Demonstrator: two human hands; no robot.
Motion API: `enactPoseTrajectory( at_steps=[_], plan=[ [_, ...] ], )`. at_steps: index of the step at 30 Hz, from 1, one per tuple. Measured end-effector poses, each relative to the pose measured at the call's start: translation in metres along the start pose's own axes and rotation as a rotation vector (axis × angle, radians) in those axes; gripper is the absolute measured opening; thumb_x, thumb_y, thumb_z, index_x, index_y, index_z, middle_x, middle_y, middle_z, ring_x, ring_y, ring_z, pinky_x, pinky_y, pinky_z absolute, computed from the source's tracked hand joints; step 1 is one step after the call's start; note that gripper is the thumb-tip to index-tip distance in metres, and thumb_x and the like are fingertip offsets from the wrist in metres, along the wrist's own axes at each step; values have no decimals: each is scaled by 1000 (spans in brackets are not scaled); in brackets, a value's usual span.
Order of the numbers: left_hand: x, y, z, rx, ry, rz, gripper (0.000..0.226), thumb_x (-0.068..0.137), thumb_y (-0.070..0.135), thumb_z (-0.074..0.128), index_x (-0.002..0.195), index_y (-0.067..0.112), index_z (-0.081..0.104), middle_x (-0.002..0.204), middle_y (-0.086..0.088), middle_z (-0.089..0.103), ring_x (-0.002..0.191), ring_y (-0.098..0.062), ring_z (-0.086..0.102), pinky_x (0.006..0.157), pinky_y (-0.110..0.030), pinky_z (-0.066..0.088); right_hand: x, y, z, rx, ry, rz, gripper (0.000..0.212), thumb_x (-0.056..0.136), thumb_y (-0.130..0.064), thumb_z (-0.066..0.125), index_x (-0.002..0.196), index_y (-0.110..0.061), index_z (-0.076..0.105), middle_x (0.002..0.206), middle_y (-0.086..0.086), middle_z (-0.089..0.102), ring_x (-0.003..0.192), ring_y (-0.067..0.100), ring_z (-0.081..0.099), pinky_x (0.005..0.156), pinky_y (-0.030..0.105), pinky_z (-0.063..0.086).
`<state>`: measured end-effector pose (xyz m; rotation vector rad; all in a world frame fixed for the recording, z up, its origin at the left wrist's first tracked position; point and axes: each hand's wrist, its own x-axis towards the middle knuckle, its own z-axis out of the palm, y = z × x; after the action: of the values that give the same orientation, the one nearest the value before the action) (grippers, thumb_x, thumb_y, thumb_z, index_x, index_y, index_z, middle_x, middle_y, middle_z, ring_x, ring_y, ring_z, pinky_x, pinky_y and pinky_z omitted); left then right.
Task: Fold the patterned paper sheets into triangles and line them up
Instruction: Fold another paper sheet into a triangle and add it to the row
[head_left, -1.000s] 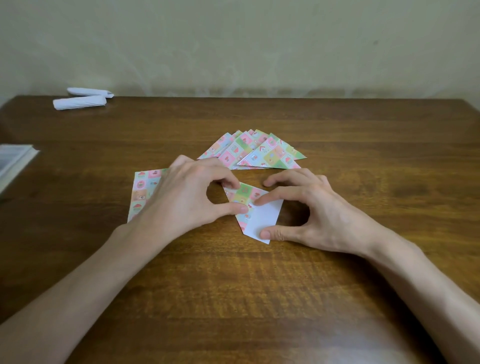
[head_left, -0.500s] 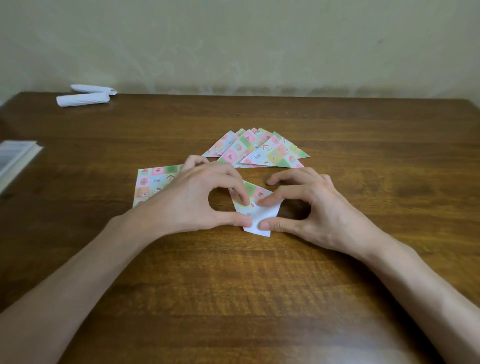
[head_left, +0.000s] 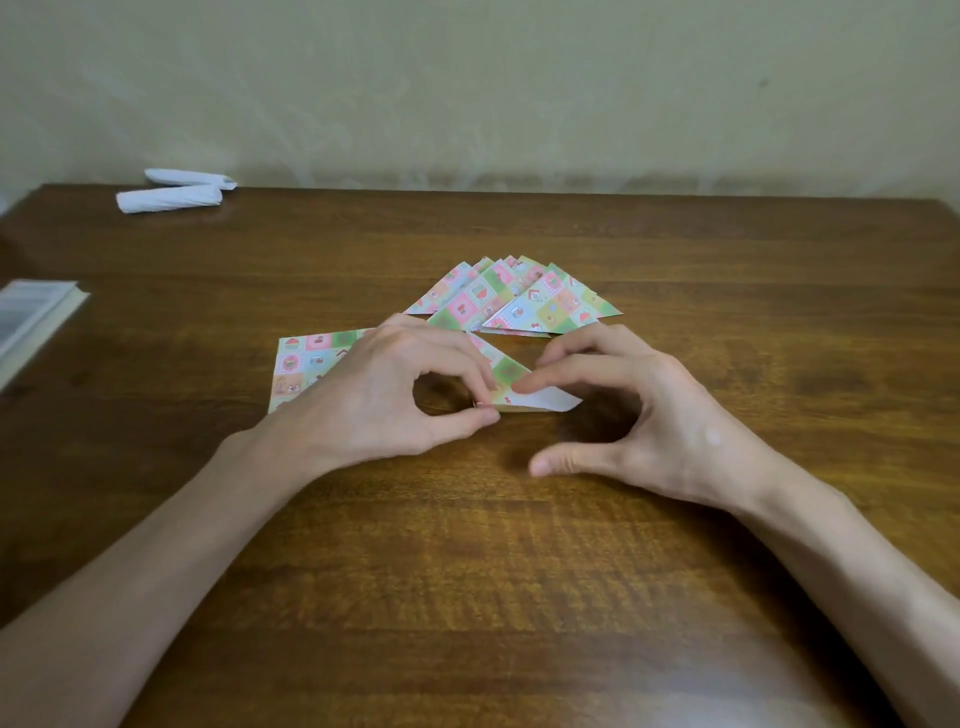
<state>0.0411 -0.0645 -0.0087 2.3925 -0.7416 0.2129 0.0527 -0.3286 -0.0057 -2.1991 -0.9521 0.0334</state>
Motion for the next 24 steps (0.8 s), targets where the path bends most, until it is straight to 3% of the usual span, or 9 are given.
enactPoseTrajectory(
  at_steps=[4, 6, 11, 24],
  plan=[
    [0, -1, -2, -32, -105, -43, 21, 76, 55, 82, 89, 38, 80, 110, 24, 70, 115, -2, 63, 108, -38, 41, 1, 2, 3, -21, 59, -74, 12, 86, -31, 83, 98, -32, 82, 105, -12, 65, 102, 10, 67, 90, 23, 50],
    [0, -1, -4, -87, -164, -91, 24, 74, 58, 81, 91, 40, 81, 114, 24, 68, 119, -4, 60, 108, -36, 41, 0, 3, 3, -27, -10, -63, 10, 88, -31, 82, 98, -31, 82, 104, -14, 66, 104, 9, 67, 92, 21, 49],
    [-1, -3, -2, -75, -151, -84, 8, 84, 38, 84, 92, 39, 81, 113, 21, 68, 117, -9, 62, 105, -42, 44, -1, 6, 3, -44, -134, -8, 15, 89, -43, 77, 102, -37, 81, 108, -16, 64, 111, 11, 62, 96, 31, 49],
    [-3, 9, -2, 8, -220, -90, 8, 85, 52, 77, 87, 47, 71, 114, 23, 61, 123, -5, 52, 104, -45, 37, -1, -2, 12, 41, -45, 128, 7, 88, -41, 78, 85, -35, 76, 93, -14, 68, 99, 14, 63, 86, 31, 50]
  ],
)
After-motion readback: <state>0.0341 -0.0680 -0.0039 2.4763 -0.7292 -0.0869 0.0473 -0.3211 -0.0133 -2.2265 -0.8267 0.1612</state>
